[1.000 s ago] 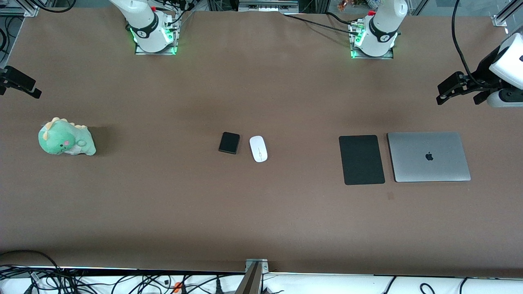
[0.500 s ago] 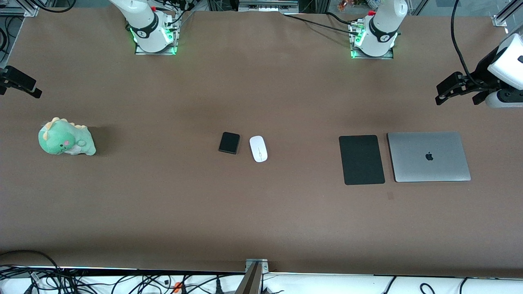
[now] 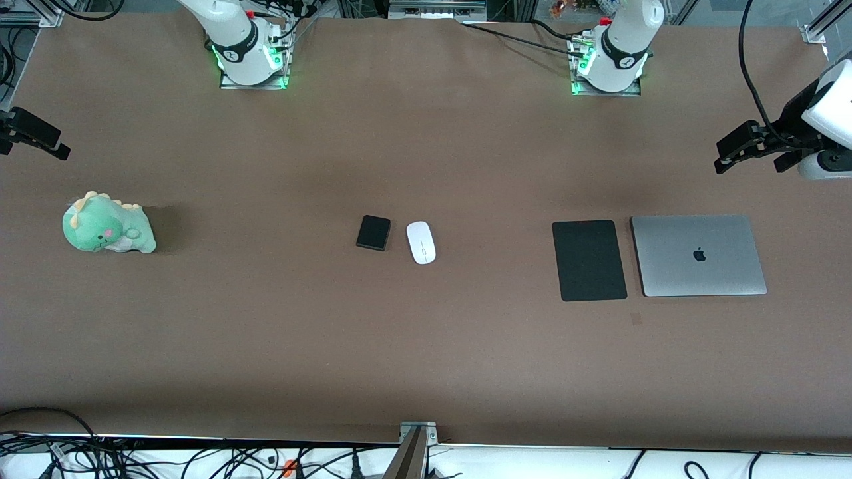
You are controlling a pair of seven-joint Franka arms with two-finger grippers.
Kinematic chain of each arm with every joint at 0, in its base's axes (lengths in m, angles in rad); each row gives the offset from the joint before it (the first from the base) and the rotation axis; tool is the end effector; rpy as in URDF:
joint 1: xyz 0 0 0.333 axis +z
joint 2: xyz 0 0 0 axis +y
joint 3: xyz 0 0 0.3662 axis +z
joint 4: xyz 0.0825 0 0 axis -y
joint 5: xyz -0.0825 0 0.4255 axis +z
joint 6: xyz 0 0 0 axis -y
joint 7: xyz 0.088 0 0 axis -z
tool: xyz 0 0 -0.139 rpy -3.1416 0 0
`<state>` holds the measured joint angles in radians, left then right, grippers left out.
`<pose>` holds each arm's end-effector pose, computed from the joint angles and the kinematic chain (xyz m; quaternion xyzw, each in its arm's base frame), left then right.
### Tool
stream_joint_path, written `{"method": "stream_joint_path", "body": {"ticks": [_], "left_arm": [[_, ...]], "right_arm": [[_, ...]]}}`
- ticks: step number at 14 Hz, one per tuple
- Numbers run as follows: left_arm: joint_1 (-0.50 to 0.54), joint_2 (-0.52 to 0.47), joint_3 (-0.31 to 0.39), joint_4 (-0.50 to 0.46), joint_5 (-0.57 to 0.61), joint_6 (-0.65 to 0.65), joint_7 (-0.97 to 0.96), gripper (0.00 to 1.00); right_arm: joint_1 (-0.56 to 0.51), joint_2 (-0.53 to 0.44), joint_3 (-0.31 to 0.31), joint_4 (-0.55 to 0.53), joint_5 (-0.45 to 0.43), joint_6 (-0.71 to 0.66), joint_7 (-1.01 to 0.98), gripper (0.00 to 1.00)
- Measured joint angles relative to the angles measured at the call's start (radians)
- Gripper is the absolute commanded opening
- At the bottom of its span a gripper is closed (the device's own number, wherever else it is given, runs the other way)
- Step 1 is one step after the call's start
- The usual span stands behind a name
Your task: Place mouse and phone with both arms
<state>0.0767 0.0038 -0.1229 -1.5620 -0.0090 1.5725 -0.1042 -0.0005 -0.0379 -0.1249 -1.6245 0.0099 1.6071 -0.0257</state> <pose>0.5972 -0.0287 0.6451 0.9996 0.0290 0.0030 0.0050 0.5816 -0.0734 0.6405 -0.9987 0.0499 -0.0106 0.0065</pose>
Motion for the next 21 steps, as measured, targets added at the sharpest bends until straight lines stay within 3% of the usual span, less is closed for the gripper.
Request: {"method": "stream_joint_path", "body": {"ticks": [5,9,15,18,21], "left_arm": [[-0.005,0.009,-0.015,0.000,0.000,-0.003,0.007,1.00],[-0.009,0.018,-0.066,0.001,-0.001,-0.022,-0.032,1.00],[-0.012,0.028,-0.183,0.006,-0.013,-0.060,-0.257,1.00],[-0.014,0.089,-0.256,0.005,-0.021,-0.053,-0.362,1.00],[-0.016,0.181,-0.343,0.001,-0.023,0.036,-0.492,1.00]], "right_arm": [[0.000,0.000,0.001,0.000,0.000,0.000,0.000,1.00],[0.000,0.000,0.002,-0.001,0.000,0.000,0.000,1.00],[0.000,0.000,0.003,-0.001,0.000,0.000,0.000,1.00],[0.000,0.000,0.004,-0.002,0.001,0.000,0.000,1.00],[0.001,0.000,0.005,-0.003,0.001,0.000,0.000,1.00]]}}
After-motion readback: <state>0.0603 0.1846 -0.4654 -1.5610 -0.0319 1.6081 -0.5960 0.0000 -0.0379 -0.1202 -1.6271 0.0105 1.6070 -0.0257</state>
